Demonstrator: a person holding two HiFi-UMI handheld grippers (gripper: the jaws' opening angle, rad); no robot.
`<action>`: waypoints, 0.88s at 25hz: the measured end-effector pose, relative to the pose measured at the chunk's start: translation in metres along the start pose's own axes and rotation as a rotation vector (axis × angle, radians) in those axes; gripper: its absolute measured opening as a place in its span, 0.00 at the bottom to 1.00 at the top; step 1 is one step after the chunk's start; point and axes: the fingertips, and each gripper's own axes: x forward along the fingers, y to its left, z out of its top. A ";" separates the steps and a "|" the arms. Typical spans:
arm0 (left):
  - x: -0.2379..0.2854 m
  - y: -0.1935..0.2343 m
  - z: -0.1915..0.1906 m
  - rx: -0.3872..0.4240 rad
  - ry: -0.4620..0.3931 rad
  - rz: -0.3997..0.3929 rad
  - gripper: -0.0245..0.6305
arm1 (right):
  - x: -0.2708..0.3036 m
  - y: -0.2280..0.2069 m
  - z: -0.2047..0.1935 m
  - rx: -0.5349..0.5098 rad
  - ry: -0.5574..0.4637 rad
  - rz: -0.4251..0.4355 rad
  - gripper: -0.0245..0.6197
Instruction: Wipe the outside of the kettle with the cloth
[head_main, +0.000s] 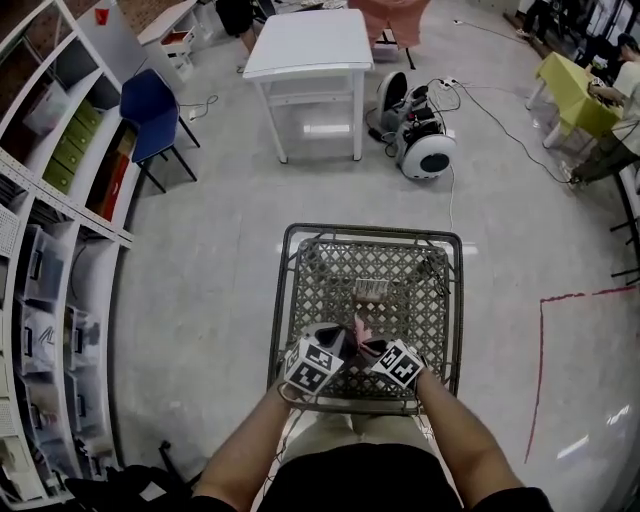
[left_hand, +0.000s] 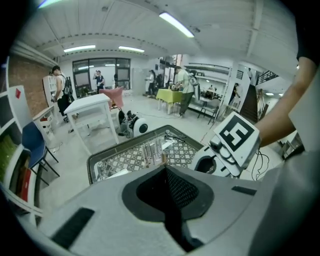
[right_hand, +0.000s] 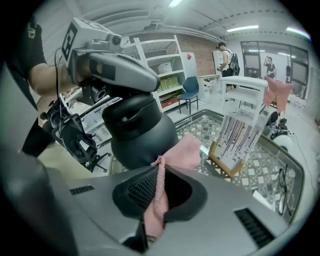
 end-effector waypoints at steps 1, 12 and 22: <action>-0.001 0.002 -0.001 -0.005 -0.007 0.005 0.05 | 0.001 0.006 -0.003 0.007 -0.002 0.005 0.08; 0.006 -0.003 0.001 0.131 -0.027 0.027 0.05 | -0.001 0.060 -0.010 0.116 -0.050 -0.058 0.08; 0.008 -0.022 0.003 0.215 -0.031 -0.003 0.05 | 0.009 0.106 0.004 0.058 -0.134 -0.074 0.08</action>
